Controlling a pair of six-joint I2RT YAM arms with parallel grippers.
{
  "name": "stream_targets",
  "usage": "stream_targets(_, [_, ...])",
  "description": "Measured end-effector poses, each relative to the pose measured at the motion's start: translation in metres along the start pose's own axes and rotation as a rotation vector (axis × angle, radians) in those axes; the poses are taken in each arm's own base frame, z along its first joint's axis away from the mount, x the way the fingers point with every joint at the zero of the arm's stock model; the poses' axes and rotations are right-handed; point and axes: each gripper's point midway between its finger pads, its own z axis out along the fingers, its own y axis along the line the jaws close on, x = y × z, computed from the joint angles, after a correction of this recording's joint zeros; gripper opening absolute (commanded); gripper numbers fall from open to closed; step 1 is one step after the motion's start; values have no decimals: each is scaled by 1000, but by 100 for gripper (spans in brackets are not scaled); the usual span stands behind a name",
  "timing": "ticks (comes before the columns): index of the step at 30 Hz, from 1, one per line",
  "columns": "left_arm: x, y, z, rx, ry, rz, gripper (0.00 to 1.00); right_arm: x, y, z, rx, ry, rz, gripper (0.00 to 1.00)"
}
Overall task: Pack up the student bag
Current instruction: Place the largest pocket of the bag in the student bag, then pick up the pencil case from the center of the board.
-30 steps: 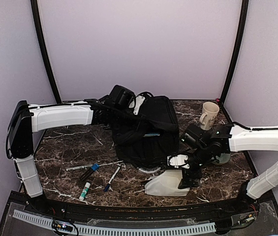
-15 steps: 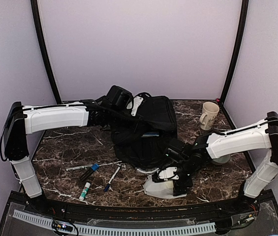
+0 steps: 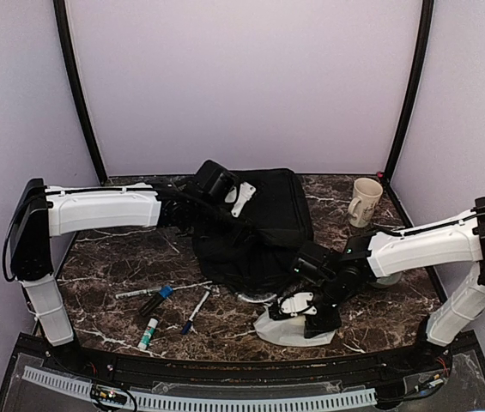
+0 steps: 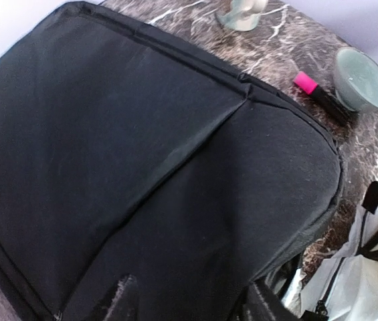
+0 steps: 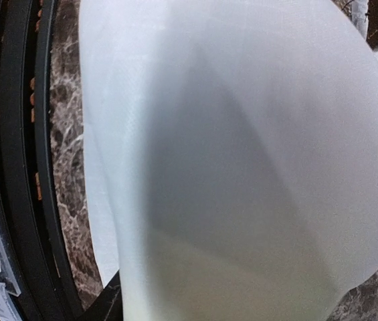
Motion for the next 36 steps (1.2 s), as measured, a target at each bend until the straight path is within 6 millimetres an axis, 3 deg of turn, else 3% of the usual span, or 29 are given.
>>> stream_targets(9, [54, -29, 14, -82, 116, 313, 67, 12, -2, -12, 13, -14, 30, 19])
stream_targets(13, [69, -32, 25, -105, 156, 428, 74, 12, -3, -12, 10, -18, 40, 19])
stream_targets(16, [77, -32, 29, -121, 182, 520, 72, 12, -3, -13, 4, -22, 44, 19])
stream_targets(20, [84, -21, 29, -190, 210, 605, 62, 11, -1, -12, -8, -29, 44, 19])
stream_targets(25, [85, -4, 39, -302, 243, 699, 33, 9, 1, -13, -22, -38, 44, 14])
stream_targets(29, [81, 3, 49, -356, 275, 759, 2, 9, 1, -14, -22, -41, 46, 11])
stream_targets(33, [54, 0, 41, -377, 234, 763, 0, 10, 2, -25, -20, -62, 49, 10])
stream_targets(36, [31, -2, 27, -384, 170, 726, 0, 5, 6, -44, -43, -107, 48, 9])
